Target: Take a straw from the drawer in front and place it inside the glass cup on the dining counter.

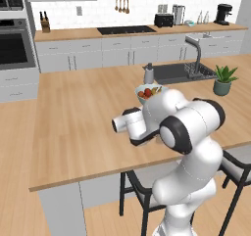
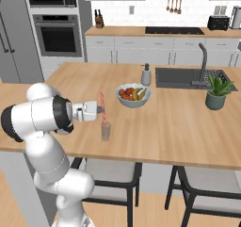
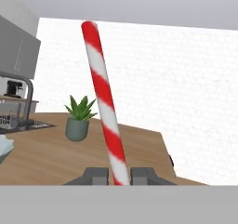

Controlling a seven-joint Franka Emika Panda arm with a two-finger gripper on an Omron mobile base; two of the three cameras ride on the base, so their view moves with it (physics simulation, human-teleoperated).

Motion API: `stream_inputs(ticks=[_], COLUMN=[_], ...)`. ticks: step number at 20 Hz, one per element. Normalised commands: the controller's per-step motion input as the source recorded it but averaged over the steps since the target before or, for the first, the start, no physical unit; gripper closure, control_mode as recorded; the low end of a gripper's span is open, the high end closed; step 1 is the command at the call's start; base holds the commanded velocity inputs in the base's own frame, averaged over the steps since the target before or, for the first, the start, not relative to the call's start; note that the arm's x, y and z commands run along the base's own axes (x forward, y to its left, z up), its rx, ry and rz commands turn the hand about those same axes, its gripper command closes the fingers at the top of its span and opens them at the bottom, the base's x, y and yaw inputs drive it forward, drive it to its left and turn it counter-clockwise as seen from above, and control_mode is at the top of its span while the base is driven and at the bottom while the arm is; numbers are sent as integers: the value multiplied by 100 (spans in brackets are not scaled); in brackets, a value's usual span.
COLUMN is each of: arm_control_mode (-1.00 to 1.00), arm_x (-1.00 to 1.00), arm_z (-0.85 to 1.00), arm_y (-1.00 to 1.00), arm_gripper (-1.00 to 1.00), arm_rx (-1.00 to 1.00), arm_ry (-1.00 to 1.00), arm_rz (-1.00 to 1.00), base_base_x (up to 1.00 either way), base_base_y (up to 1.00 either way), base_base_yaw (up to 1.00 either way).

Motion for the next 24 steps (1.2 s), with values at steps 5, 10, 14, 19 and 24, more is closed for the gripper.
stream_inputs(ticks=[5, 10, 14, 19, 24], arm_control_mode=[-100, -100, -100, -100, -100], arm_x=[3, -34, -34, -1, 10], arm_z=[-12, 0, 0, -14, -36], arm_y=[3, 0, 0, -1, -5], arm_gripper=[100, 100, 100, 100, 100], arm_rx=[0, 0, 0, 0, 0], arm_ry=[-14, -13, -13, -12, -7], arm_rz=[0, 0, 0, 0, 0], base_base_x=[0, 0, 0, 0, 0], base_base_y=[0, 0, 0, 0, 0], base_base_yaw=[0, 0, 0, 0, 0])
